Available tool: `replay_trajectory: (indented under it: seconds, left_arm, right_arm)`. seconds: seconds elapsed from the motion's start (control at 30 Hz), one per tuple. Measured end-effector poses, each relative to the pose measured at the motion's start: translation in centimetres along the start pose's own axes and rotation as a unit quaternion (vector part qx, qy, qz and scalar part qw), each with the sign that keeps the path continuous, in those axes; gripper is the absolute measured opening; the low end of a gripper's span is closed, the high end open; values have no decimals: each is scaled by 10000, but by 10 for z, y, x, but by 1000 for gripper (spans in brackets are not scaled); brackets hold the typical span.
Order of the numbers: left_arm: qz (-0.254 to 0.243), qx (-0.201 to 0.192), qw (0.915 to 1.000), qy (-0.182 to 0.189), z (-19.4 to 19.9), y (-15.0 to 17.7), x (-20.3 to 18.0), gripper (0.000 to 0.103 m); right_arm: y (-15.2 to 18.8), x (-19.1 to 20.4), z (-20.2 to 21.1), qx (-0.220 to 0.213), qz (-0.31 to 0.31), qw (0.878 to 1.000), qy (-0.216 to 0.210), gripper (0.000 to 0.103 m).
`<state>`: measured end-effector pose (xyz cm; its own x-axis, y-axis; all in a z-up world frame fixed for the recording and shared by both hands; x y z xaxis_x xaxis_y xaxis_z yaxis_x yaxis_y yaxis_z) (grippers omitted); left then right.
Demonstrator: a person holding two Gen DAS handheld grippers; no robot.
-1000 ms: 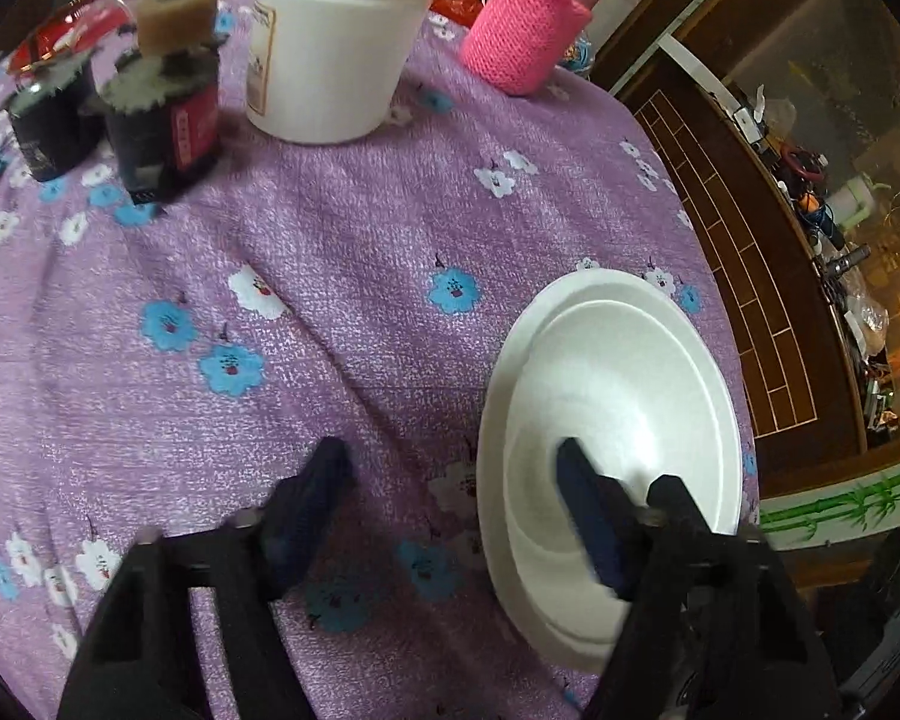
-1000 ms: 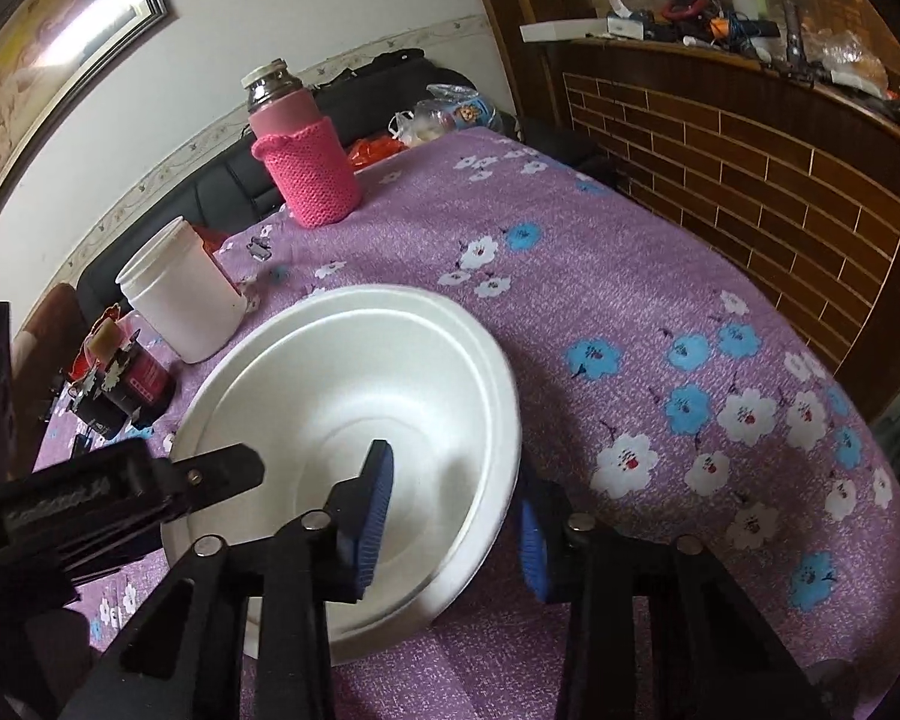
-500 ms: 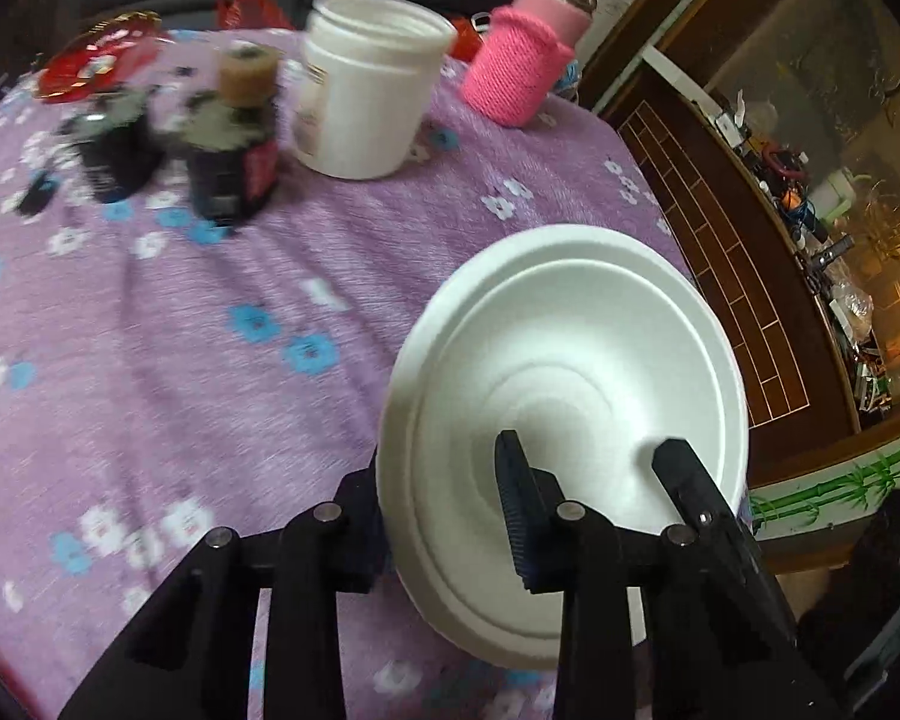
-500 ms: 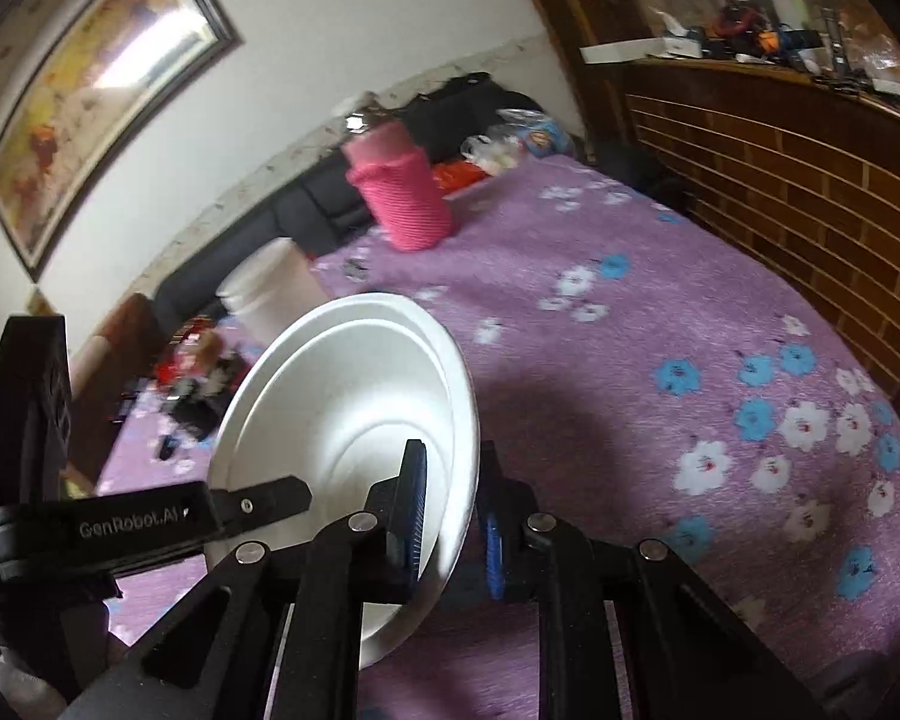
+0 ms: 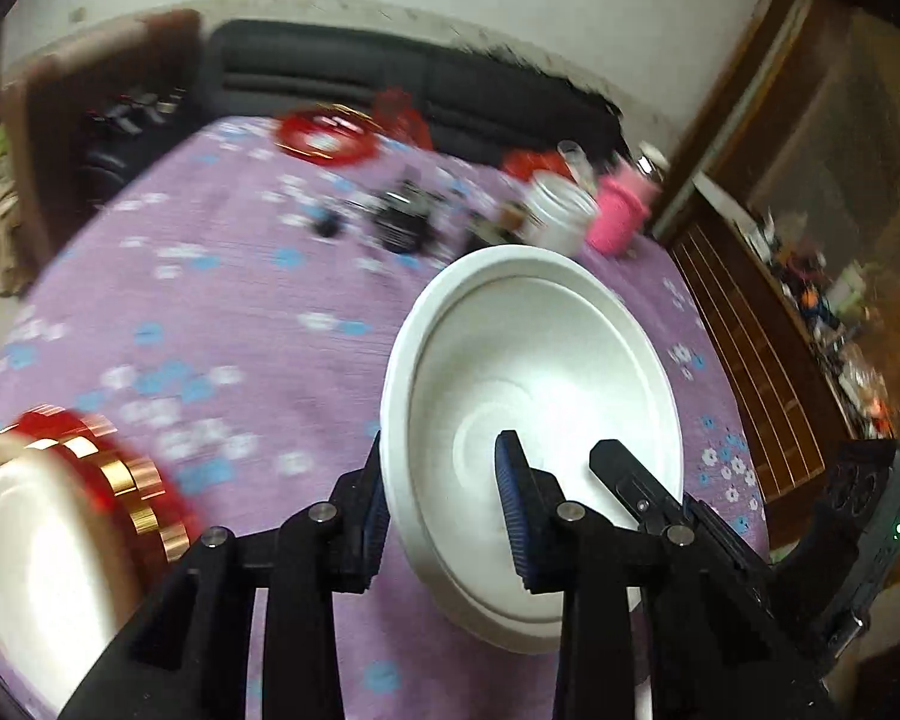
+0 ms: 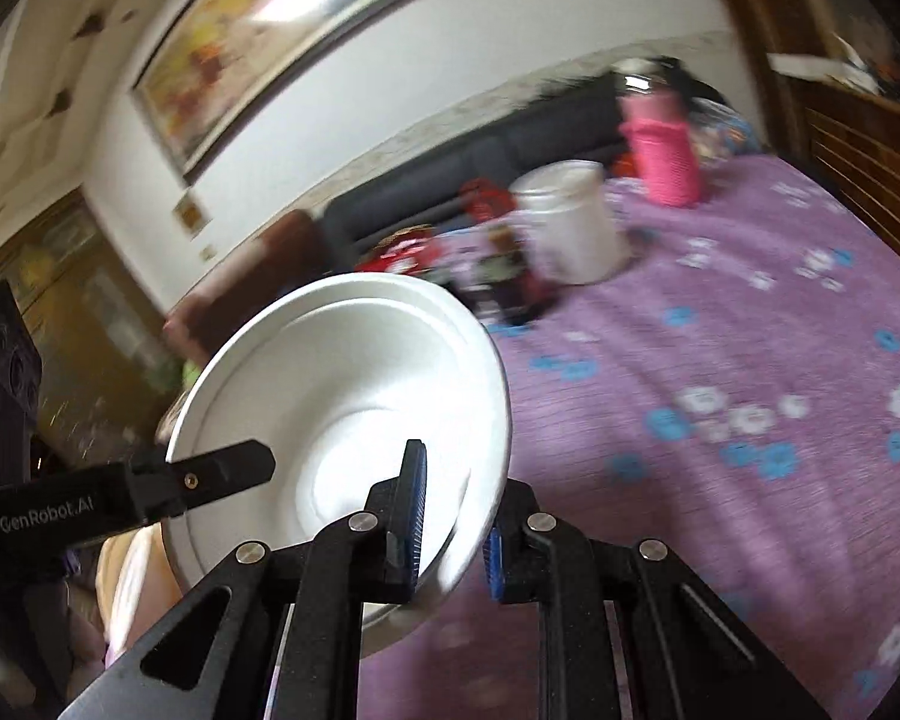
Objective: Organize plates and bowls
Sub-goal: 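Carry the white foam bowl onto the stack and lower it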
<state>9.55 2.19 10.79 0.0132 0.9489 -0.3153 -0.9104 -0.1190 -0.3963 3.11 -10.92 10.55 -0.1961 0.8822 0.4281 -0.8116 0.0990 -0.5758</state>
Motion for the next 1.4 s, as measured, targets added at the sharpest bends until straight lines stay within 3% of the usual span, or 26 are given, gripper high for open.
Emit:
replay_trajectory:
  seconds: [0.2, 0.5, 0.63, 0.9, 1.0, 1.07, 1.17, 1.23, 1.4]
  left_arm:
    - [436, -556, 9972, -254, 69, 38, 75, 32]
    - [1213, -692, 9891, -477, 109, 87, 166, 33]
    - [1426, -593, 9869, -460, 105, 102, 191, 33]
    - [1664, -429, 9843, -403, 93, 116, 215, 33]
    - [1708, -443, 9837, -335, 94, 119, 215, 40]
    - [1732, -497, 9830, -351, 96, 121, 215, 50]
    - [1761, -662, 9815, -371, 104, 125, 217, 61]
    - [1778, -778, 9802, -403, 109, 127, 219, 65]
    - [1917, -1041, 9754, -329, 124, 135, 225, 73]
  right_arm:
    - [18, 99, 1, 68, 790, 9967, -168, 18]
    - [58, 202, -34, 624, 1602, 9844, -377, 18]
    - [79, 224, -52, 904, 1804, 9790, -281, 18]
    - [87, 232, -79, 1234, 2007, 9718, 58, 19]
    - [90, 234, -85, 1298, 2038, 9703, 141, 19]
    - [92, 236, -88, 1322, 2024, 9702, 170, 20]
    - [95, 239, -88, 1301, 2020, 9705, 190, 37]
    - [94, 240, -86, 1190, 2010, 9721, 207, 62]
    - [95, 249, -72, 836, 2085, 9741, 269, 71]
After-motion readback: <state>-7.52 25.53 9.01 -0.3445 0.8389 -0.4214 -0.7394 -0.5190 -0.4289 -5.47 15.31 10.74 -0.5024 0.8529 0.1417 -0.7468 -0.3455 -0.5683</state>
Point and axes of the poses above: each gripper's, at about its wrist camera, not at the fingertips, and z roughly against the way its jaws point, x to its left, y to its underside, the point moved 4 cm from there along -z, roughly the way its jaws point, and after that the axes turned 15 degrees about x, right-handed, at the moved point
